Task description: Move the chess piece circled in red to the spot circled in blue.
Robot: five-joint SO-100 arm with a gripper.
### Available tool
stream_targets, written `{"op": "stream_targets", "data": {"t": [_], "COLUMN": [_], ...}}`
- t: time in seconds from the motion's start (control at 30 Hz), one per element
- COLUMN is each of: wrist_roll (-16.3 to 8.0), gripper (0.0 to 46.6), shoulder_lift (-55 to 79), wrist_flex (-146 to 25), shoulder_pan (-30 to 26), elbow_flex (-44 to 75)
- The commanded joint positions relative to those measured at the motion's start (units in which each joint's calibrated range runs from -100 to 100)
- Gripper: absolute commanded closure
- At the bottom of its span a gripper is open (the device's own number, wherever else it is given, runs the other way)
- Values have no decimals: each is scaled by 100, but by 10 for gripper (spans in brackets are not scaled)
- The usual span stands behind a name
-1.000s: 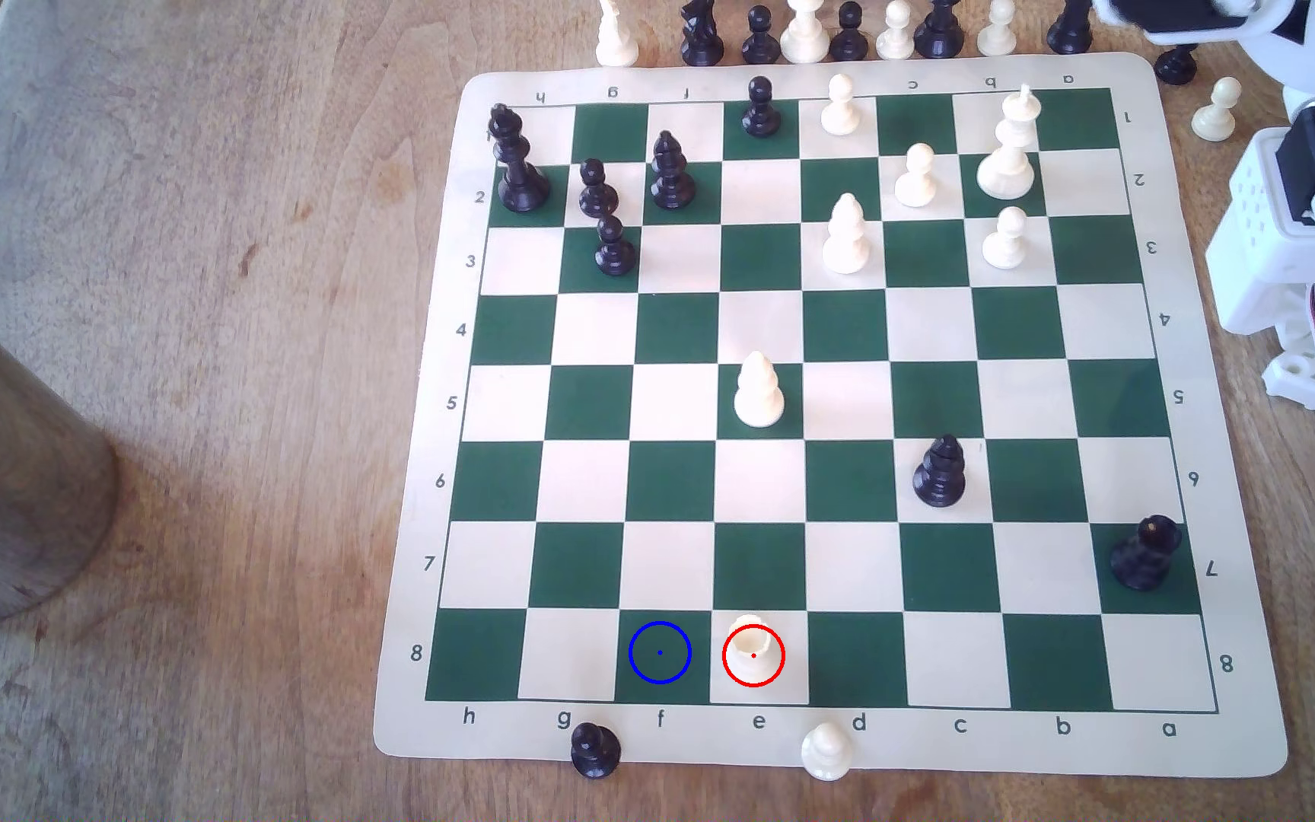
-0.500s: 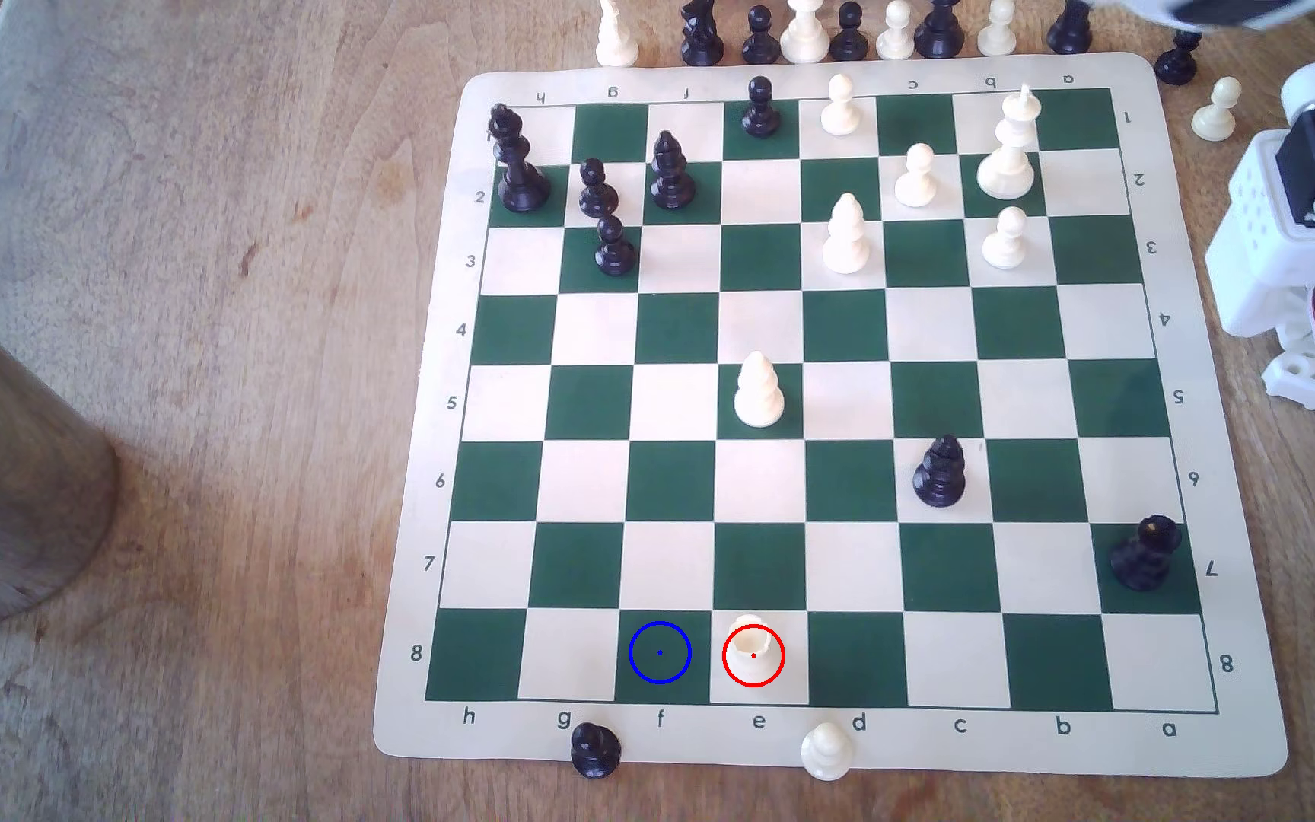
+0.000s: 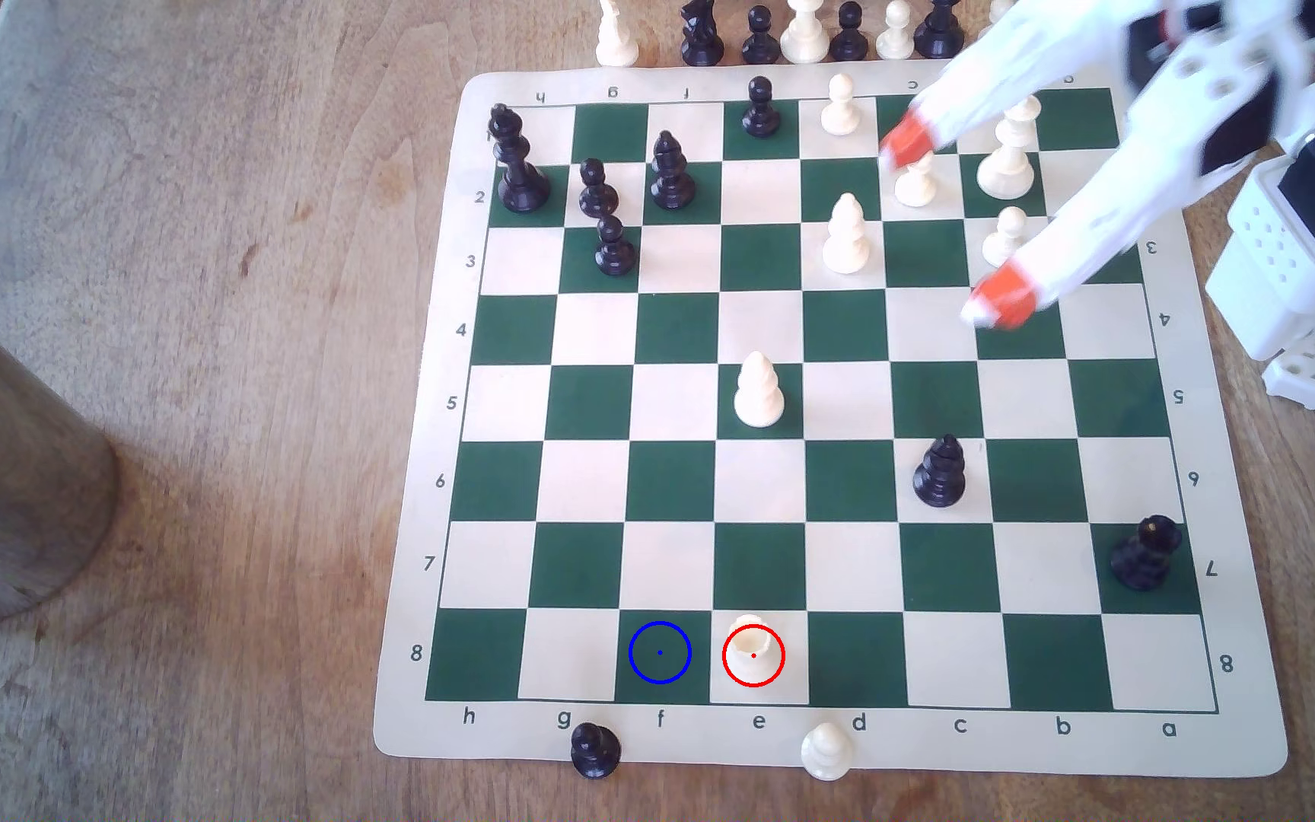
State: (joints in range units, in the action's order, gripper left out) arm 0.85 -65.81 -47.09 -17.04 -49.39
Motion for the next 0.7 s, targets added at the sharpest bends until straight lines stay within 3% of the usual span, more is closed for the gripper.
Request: {"op": "stream_targets", "data": {"t": [0.0, 0.27, 0.67], "wrist_roll": [-54, -332, -552], "gripper": [181, 251, 245], "shoulder_lift": [690, 1913, 3619], "wrist_flex": [-139, -410, 696], "shoulder_pan": [-178, -545, -600], "elbow_flex": [741, 1031, 977]}}
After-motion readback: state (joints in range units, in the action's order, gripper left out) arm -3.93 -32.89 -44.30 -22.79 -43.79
